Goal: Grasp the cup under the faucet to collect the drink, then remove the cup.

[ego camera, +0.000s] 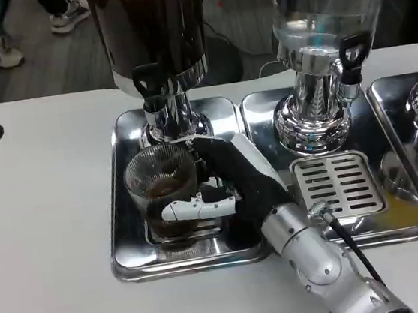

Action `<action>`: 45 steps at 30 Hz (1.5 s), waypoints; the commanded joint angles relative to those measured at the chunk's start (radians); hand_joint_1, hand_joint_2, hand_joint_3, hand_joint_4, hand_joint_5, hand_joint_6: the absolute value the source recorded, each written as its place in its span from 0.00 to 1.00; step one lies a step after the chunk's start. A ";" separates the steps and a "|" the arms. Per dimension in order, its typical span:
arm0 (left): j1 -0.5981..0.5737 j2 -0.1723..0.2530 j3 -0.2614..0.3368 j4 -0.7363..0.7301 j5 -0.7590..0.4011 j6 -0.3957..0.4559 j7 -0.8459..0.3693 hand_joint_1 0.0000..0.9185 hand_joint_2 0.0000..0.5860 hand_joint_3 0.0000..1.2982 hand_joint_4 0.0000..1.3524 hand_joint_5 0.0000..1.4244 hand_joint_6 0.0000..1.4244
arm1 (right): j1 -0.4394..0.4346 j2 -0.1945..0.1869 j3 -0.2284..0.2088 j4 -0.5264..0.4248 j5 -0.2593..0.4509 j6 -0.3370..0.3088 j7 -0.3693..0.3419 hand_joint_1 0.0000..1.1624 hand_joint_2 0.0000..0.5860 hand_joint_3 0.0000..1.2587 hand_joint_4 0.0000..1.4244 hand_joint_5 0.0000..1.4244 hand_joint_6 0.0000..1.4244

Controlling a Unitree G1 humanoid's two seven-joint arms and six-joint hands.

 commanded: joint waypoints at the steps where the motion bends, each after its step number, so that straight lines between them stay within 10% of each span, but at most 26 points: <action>1: -0.009 0.000 -0.008 0.019 0.009 0.000 -0.009 0.00 0.10 0.19 0.15 0.16 0.28 | 0.019 -0.003 -0.012 -0.059 0.016 -0.031 -0.003 0.70 0.17 0.37 0.33 0.34 0.29; 25: -0.104 0.008 -0.080 0.008 0.042 0.040 -0.059 0.00 0.09 0.18 0.15 0.17 0.28 | 0.347 -0.181 -0.069 -0.583 0.081 0.074 0.185 0.70 0.17 0.39 0.34 0.35 0.29; 45: -0.156 0.020 -0.137 0.006 0.066 0.083 -0.090 0.00 0.09 0.18 0.15 0.17 0.28 | 0.631 -0.279 -0.105 -0.790 0.179 -0.067 0.282 0.69 0.15 0.39 0.34 0.35 0.29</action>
